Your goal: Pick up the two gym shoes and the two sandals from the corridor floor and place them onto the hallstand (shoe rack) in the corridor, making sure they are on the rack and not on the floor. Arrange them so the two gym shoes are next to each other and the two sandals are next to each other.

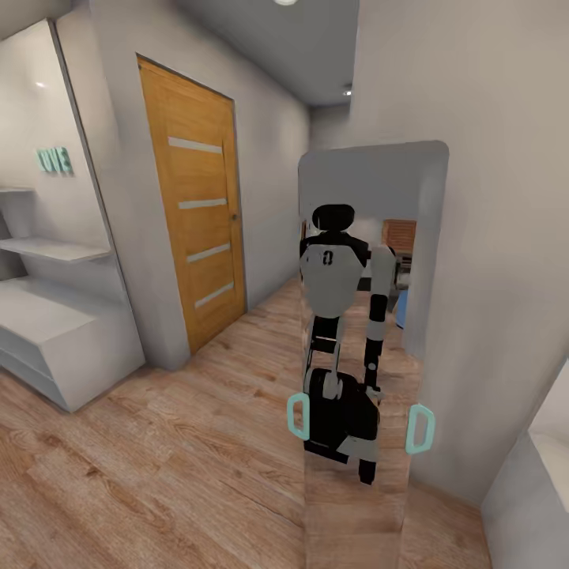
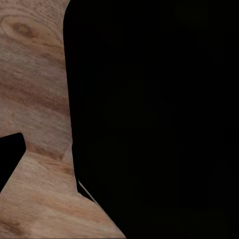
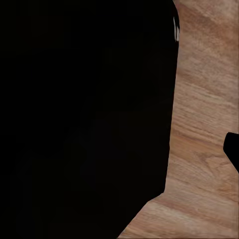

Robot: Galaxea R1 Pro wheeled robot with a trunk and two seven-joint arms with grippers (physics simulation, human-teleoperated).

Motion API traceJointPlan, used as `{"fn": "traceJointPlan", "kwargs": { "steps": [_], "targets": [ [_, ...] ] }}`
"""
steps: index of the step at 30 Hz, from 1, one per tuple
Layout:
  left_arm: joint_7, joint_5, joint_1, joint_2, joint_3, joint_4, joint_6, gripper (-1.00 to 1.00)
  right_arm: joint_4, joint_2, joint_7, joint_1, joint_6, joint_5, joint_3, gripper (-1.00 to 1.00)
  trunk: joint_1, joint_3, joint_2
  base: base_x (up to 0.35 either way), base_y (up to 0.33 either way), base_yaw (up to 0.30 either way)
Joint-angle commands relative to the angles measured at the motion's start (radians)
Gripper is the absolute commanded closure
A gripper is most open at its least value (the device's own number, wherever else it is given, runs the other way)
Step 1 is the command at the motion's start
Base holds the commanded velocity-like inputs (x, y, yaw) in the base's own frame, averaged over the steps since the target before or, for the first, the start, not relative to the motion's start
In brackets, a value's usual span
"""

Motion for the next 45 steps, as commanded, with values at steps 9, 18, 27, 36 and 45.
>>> {"fn": "traceJointPlan", "kwargs": {
  "steps": [9, 18, 27, 36, 45],
  "targets": [
    [-0.003, -0.001, 0.013, 0.002, 0.002, -0.048, 0.015, -1.0, -0.033, -0.002, 0.018, -0.003, -0.022, 0.002, -0.004, -1.0, 0.0, 0.0, 0.0, 0.0, 0.0, 0.0],
    [-0.002, -0.004, 0.014, 0.011, 0.002, -0.099, 0.021, -1.0, -0.031, -0.002, 0.018, -0.003, -0.072, 0.002, -0.003, -1.0, 0.0, 0.0, 0.0, 0.0, 0.0, 0.0],
    [-0.002, -0.006, 0.012, 0.014, 0.002, -0.149, 0.011, -1.0, -0.051, -0.002, 0.017, -0.003, -0.123, 0.002, -0.005, -1.0, 0.0, 0.0, 0.0, 0.0, 0.0, 0.0],
    [-0.002, -0.004, 0.009, -0.002, 0.0, -0.2, -0.027, -1.0, -0.102, -0.002, 0.018, -0.003, -0.13, 0.002, -0.006, -1.0, 0.0, 0.0, 0.0, 0.0, 0.0, 0.0],
    [-0.001, 0.011, 0.009, 0.002, 0.004, -0.684, -0.257, -1.0, -0.267, -0.002, 0.018, -0.003, -0.132, 0.002, -0.004, -1.0, 0.0, 0.0, 0.0, 0.0, 0.0, 0.0]
  ]
}}
